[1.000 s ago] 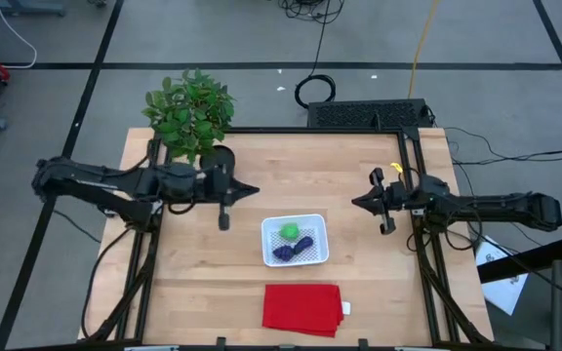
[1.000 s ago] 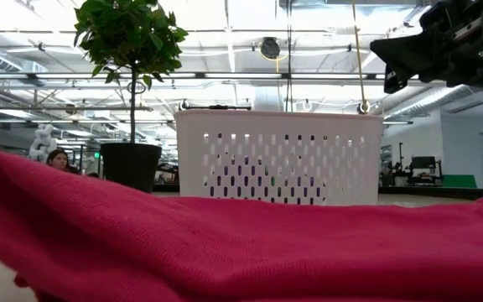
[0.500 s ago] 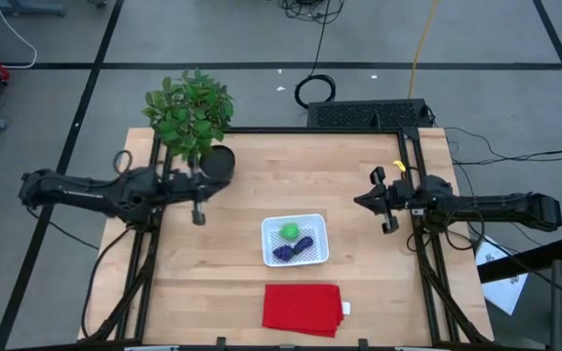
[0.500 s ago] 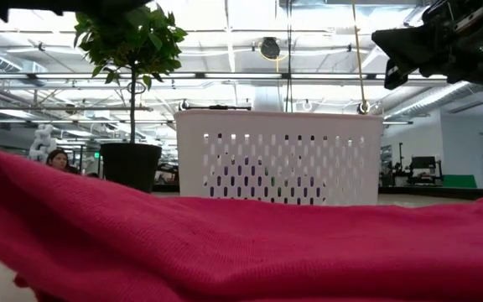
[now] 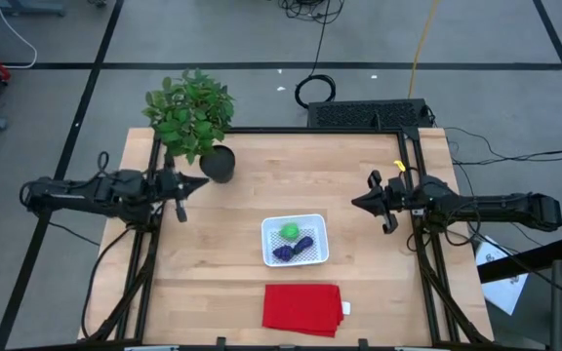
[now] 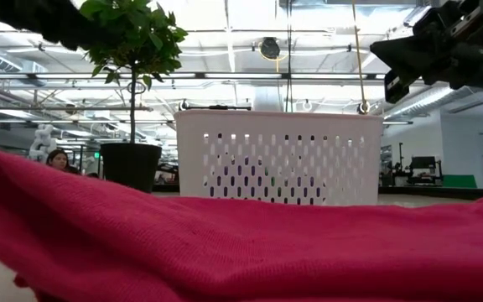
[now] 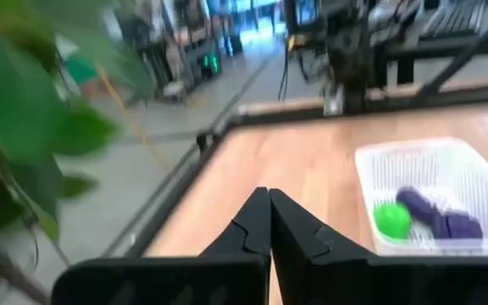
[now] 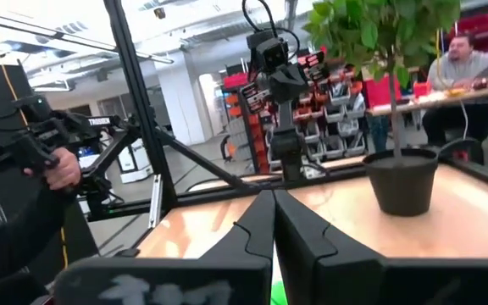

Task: Pick and placing Produce into tupperware
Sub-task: Return to Home Position

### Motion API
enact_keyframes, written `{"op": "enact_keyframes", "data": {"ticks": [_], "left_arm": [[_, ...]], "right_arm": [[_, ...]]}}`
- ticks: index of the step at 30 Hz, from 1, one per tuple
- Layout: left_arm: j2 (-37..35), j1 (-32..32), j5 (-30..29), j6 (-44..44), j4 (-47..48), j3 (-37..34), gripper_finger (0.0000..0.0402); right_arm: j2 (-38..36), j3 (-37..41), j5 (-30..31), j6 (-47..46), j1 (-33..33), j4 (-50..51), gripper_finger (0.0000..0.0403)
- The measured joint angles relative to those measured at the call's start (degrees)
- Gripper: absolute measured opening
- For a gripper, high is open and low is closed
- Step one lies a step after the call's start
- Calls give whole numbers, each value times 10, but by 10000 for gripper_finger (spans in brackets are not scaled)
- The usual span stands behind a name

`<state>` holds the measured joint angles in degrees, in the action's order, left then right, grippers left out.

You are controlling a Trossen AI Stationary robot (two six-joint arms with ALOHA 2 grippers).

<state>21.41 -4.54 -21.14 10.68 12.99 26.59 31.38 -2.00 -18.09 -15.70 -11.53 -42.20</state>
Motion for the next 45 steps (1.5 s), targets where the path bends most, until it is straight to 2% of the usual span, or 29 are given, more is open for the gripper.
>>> {"op": "enact_keyframes", "data": {"ticks": [2,5,7,13,18,25,32,38,45], "left_arm": [[0,0,8,-15,21,-1,0],[-8,-9,87,14,0,-13,0],[-22,-15,105,30,-18,-22,0],[-89,-15,82,36,-58,-51,0],[-147,-15,51,10,-52,-83,0],[-210,-15,47,20,-73,-146,0],[-212,-15,42,8,-68,-153,0],[-213,-14,11,8,-55,-153,0],[-213,-14,-3,-38,-29,-154,0]], "right_arm": [[0,0,0,-7,0,7,0],[0,0,-1,-22,0,17,0],[0,0,-2,-29,0,18,0],[-15,0,-5,-28,0,23,0],[-37,0,-2,-9,-2,25,0],[-60,0,4,37,-3,49,0],[-65,0,44,65,-30,89,0],[-69,0,71,62,-66,133,0],[-77,0,22,42,-66,160,0]]}}
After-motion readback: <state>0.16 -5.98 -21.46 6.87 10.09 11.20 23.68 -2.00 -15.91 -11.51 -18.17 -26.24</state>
